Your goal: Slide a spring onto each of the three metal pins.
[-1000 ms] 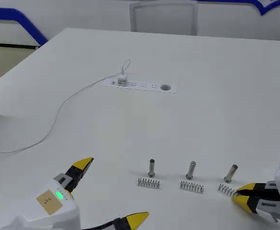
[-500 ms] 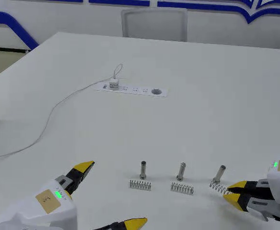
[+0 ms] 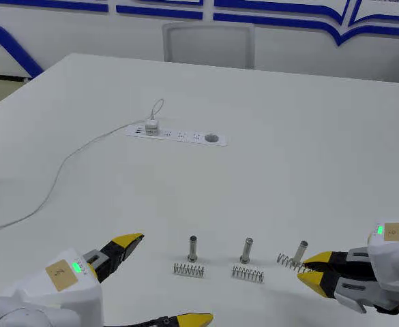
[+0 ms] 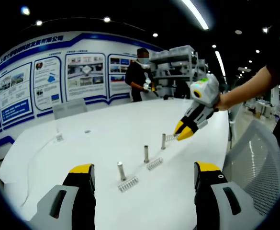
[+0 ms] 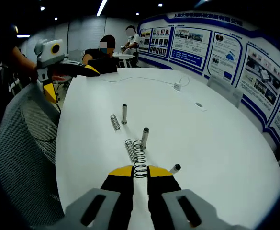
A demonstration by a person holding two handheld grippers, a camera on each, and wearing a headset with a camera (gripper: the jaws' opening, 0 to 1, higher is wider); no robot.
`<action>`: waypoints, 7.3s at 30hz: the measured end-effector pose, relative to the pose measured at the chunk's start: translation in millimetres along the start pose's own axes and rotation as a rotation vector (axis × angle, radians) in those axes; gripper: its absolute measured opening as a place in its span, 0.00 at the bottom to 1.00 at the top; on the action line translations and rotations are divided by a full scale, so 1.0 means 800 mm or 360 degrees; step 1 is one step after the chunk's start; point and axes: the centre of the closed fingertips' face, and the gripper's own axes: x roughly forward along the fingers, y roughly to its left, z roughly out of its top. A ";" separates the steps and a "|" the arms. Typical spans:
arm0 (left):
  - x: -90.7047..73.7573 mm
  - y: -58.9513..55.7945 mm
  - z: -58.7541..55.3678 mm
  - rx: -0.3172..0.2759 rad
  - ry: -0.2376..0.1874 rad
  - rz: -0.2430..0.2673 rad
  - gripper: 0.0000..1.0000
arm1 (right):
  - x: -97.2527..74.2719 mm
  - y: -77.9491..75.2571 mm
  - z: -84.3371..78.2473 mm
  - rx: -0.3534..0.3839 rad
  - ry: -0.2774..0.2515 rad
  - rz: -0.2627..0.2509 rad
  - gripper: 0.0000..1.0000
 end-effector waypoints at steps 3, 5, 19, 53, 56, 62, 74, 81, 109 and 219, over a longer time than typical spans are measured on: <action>0.008 -0.003 0.008 0.0031 -0.0005 -0.0057 0.84 | -0.003 0.006 0.014 -0.0054 -0.0020 0.0023 0.10; 0.014 -0.004 0.014 0.0052 -0.0016 -0.0082 0.83 | -0.005 0.010 0.022 -0.0073 -0.0038 0.0042 0.10; 0.052 -0.024 0.029 0.0110 0.0000 -0.0347 0.71 | -0.010 0.031 0.035 -0.0165 -0.0036 0.0149 0.10; 0.075 -0.087 0.017 0.0198 0.0069 -0.0722 0.24 | -0.012 0.082 0.067 -0.0364 -0.0071 0.0397 0.11; 0.074 -0.086 0.017 0.0196 0.0068 -0.0714 0.19 | -0.014 0.083 0.068 -0.0370 -0.0072 0.0399 0.11; 0.072 -0.089 0.023 0.0204 0.0043 -0.0722 0.16 | -0.014 0.089 0.069 -0.0389 -0.0070 0.0420 0.11; 0.070 -0.094 0.026 0.0274 0.0035 -0.0770 0.13 | -0.016 0.090 0.071 -0.0429 -0.0065 0.0434 0.11; 0.066 -0.092 0.031 0.0280 0.0008 -0.0800 0.12 | -0.018 0.088 0.079 -0.0410 -0.0112 0.0445 0.11; 0.057 -0.100 0.035 0.0307 -0.0012 -0.0909 0.09 | -0.016 0.093 0.069 -0.0312 -0.0045 0.0535 0.15; 0.016 0.020 0.016 0.0027 0.0017 -0.0274 1.00 | -0.028 -0.088 0.048 0.0425 -0.0016 -0.0216 0.11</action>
